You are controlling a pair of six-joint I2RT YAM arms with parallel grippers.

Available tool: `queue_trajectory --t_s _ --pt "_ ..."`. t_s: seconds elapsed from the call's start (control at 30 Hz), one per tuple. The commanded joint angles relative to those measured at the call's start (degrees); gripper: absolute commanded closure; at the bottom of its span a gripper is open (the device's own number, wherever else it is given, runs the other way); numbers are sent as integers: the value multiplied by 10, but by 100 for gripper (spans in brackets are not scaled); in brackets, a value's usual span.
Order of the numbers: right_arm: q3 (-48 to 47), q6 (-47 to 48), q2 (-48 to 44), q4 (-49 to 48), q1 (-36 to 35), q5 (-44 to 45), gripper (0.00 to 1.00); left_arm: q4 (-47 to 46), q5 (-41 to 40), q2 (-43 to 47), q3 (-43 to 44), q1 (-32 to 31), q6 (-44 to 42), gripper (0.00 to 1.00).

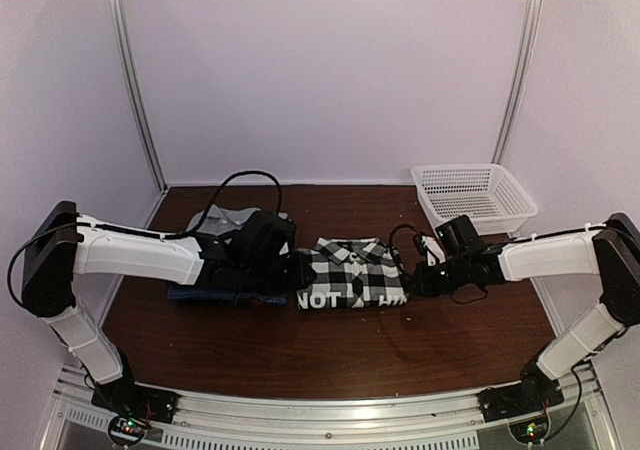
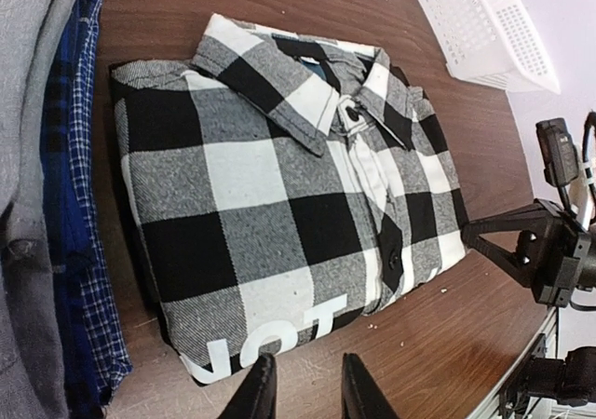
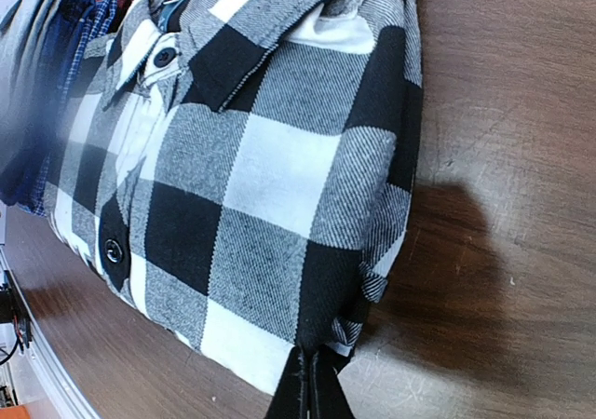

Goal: Fold and stack the long sleeve shirts
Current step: Move the rectangle-folded shirt to the center of the board.

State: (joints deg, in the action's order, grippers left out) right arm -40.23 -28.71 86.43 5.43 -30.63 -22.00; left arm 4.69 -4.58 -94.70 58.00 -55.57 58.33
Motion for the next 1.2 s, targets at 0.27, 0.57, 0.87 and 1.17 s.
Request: queue_trajectory --t_s 0.27,0.57,0.87,1.17 --pt "62 9 -111 88 7 58 100 -4 46 -67 48 7 -18 75" --pt "85 -3 -150 104 29 77 97 9 63 -111 79 20 -27 72" --pt "45 -4 -143 86 45 99 40 22 82 -146 97 42 -49 59" --pt "11 30 -49 31 74 72 32 52 93 -195 138 42 -60 55"
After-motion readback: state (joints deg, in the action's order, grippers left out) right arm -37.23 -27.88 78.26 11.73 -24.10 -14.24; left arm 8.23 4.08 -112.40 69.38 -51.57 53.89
